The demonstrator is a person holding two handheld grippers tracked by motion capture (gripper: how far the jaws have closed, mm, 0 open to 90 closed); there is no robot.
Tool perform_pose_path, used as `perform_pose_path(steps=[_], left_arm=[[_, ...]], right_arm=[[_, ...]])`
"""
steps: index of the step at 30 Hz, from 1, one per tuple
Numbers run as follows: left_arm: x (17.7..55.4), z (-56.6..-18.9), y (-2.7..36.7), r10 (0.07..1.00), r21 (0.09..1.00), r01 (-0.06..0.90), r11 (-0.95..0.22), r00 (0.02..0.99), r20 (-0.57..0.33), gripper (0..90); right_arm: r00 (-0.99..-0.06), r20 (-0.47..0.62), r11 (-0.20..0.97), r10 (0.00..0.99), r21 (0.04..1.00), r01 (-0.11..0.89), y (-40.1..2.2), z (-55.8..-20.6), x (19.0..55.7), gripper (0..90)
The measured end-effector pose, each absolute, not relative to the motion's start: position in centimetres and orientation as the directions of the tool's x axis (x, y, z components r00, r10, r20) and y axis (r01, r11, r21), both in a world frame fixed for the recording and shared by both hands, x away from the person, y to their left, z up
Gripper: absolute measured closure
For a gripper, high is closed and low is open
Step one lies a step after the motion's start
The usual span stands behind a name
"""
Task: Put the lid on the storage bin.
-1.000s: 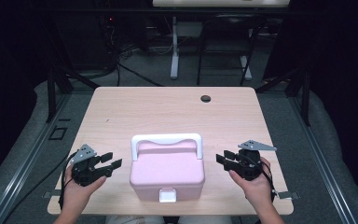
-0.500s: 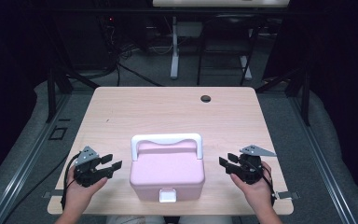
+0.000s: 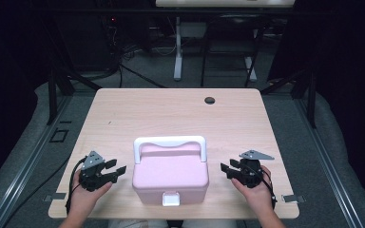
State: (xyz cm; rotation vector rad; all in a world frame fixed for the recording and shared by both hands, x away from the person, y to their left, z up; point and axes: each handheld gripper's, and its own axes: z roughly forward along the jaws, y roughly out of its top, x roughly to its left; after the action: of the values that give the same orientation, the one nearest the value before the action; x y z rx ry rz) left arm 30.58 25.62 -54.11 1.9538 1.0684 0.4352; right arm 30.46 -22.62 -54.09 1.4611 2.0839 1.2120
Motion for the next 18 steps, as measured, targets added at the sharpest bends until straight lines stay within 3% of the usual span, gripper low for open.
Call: perform_pose_path(steps=[18], left_arm=[[31.0,-55.4,24.7,0.793,0.776,0.549,-0.31,0.599,-0.107,47.4]], right_arm=[[-0.441,0.174,0.162,0.88,0.764,0.625,-21.9,-55.1,30.6,49.3]])
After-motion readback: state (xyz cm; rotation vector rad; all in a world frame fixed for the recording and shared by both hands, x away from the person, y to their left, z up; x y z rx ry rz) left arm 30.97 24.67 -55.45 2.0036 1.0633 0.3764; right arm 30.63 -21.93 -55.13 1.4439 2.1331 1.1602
